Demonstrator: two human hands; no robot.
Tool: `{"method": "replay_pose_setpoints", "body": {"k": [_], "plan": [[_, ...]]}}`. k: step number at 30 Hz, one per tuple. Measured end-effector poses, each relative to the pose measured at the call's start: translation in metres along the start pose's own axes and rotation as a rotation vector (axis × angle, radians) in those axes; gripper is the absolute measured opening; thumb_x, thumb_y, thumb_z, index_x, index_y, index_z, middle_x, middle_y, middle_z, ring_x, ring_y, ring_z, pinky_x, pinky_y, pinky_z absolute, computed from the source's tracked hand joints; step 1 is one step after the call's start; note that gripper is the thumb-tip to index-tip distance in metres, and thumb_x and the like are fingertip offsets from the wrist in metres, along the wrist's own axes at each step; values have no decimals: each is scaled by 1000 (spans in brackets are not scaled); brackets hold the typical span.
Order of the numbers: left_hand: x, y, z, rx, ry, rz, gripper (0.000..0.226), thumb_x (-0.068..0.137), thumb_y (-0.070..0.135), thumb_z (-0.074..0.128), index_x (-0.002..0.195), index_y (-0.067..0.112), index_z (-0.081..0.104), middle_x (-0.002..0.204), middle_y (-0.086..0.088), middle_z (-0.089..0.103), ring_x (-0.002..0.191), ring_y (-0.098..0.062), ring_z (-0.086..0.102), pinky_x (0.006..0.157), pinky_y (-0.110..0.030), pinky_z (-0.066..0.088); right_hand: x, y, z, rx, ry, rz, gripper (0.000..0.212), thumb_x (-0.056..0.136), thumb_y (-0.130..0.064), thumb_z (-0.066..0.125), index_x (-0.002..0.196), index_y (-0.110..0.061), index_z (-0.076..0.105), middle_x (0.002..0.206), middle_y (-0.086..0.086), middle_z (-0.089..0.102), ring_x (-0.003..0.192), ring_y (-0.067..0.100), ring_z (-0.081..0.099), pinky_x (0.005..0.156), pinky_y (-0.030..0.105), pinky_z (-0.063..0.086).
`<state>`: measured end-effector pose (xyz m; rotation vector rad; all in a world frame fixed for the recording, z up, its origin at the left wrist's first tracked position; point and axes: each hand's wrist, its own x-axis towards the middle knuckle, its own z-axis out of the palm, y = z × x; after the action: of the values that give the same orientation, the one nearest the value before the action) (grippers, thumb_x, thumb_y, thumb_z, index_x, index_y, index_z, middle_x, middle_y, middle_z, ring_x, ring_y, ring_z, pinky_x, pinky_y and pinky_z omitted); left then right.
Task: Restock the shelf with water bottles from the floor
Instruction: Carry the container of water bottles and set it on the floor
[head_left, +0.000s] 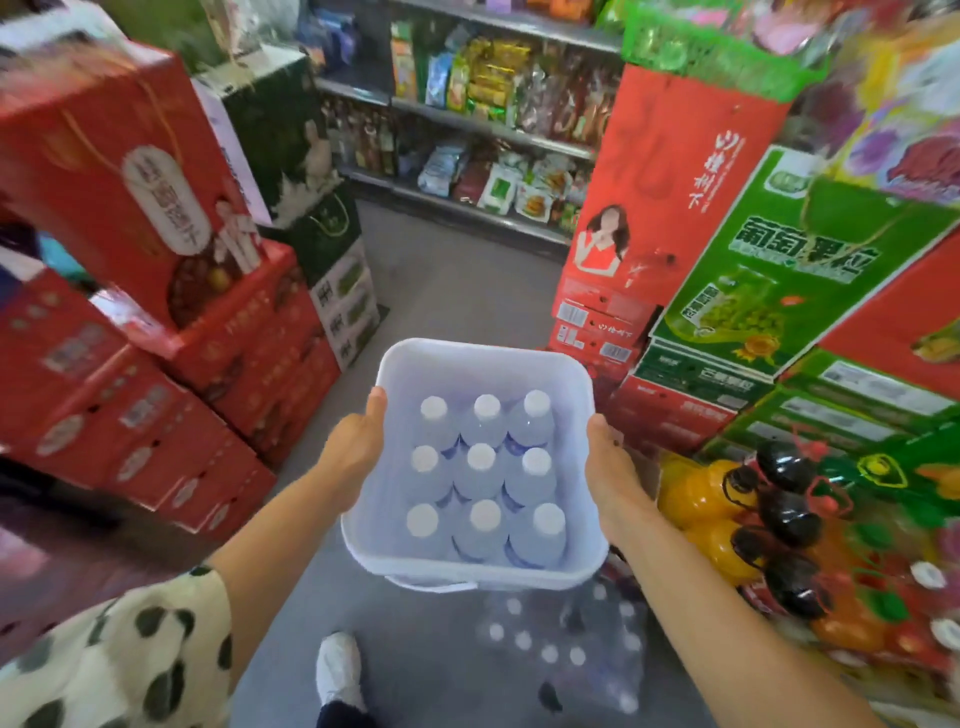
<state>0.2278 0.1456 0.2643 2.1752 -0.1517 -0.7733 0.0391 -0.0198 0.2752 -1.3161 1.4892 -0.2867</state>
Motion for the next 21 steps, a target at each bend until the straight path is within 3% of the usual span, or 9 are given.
{"method": "replay_pose_setpoints", "body": {"k": [2,3,5,7,9,11,13,16,21], "plan": [[29,12,-35,-18,7,-12,75,97,60,22,132,0,50,132,-17,51,103,-30,49,87,-37,37,-3,-31,29,-7,-40,-16,44,100,-46,37,126,-13,52,130,13,53,119,32,50,93,33,40],[44,19,-51,-27,8,-22,75,97,61,21,134,2,49,134,-17,50,109,-33,50,90,-39,39,-2,-45,45,-36,-71,-12,39,101,-45,35,117,-15,55,124,12,55,115,31,52,90,32,41],[68,37,-79,-31,17,-35,70,98,59,20,134,5,48,136,-16,50,113,-34,51,95,-44,40,5,-69,78,-60,-85,-35,32,101,-48,31,81,-26,45,91,-3,52,80,14,51,72,26,40],[97,56,-107,-20,30,-34,66,99,55,20,135,7,47,137,-15,49,113,-33,50,100,-46,38,19,-101,114,-59,-100,-56,35,99,-52,31,74,-29,37,79,-9,39,68,6,39,71,24,36],[118,77,-124,-7,39,-23,65,100,53,20,137,5,44,140,-16,46,121,-35,47,105,-47,35,29,-125,136,-59,-80,-74,29,101,-49,30,104,-28,51,104,-1,52,95,19,51,88,30,37],[148,98,-143,-7,58,-17,65,100,53,21,139,5,41,143,-15,44,127,-36,43,107,-47,33,39,-159,156,-74,-77,-54,53,101,-49,26,137,-14,44,139,9,45,125,26,44,97,31,32],[183,120,-153,-24,55,-12,65,100,53,21,141,7,41,143,-15,43,128,-36,43,108,-48,32,58,-193,173,-89,-114,-58,63,101,-52,22,144,-9,36,151,13,34,134,29,37,99,31,31],[234,156,-155,-58,29,-66,68,98,59,20,139,10,43,140,-13,47,124,-37,46,108,-51,35,103,-240,195,-111,-134,-32,72,98,-59,19,146,-7,33,153,14,30,135,31,36,99,34,33],[336,231,-139,-79,-17,-108,69,98,59,18,142,9,37,145,-14,41,129,-37,42,107,-51,33,205,-324,220,-143,-117,-35,70,100,-55,19,148,-6,26,154,14,27,137,33,33,104,38,32]]}}
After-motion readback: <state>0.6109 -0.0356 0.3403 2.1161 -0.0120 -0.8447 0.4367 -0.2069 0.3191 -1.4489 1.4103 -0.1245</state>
